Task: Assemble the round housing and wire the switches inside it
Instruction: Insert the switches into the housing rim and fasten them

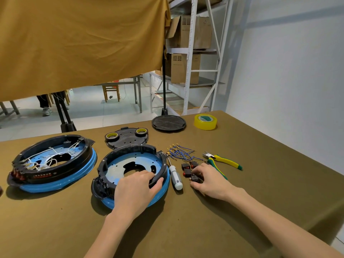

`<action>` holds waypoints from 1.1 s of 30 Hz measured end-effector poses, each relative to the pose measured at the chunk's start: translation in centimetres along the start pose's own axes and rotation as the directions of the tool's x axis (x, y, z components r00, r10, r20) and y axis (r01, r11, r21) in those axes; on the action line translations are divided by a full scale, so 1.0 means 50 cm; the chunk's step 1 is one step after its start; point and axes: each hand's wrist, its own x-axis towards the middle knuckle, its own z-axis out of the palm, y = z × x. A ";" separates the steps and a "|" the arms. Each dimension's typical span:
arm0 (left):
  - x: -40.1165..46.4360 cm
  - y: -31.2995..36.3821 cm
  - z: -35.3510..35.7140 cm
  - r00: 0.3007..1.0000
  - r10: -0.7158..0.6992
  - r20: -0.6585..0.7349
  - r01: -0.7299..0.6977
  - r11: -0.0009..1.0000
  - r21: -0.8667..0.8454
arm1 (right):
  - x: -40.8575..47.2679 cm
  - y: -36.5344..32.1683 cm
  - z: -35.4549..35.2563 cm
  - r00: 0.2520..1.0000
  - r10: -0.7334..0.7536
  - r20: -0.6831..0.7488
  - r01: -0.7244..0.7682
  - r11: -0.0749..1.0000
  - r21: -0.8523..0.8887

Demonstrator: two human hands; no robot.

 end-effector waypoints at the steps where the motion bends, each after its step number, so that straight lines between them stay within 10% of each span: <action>1: 0.000 0.000 -0.001 1.000 -0.001 0.005 0.001 1.000 0.002 | -0.005 0.001 0.001 1.000 -0.021 0.020 0.021 1.000 0.006; 9: 0.000 -0.003 0.003 0.999 -0.017 0.052 0.018 1.000 -0.021 | -0.006 -0.073 -0.009 0.965 -0.056 -0.255 0.133 0.946 0.295; 22: -0.013 -0.053 -0.030 0.967 0.046 0.250 0.038 0.946 -0.322 | -0.019 -0.153 -0.013 0.940 -0.239 -0.244 0.309 0.898 0.312; 33: -0.025 -0.153 -0.161 0.694 0.123 0.709 0.154 0.937 -0.313 | 0.036 -0.184 0.010 0.925 -0.155 -0.348 0.284 0.889 0.359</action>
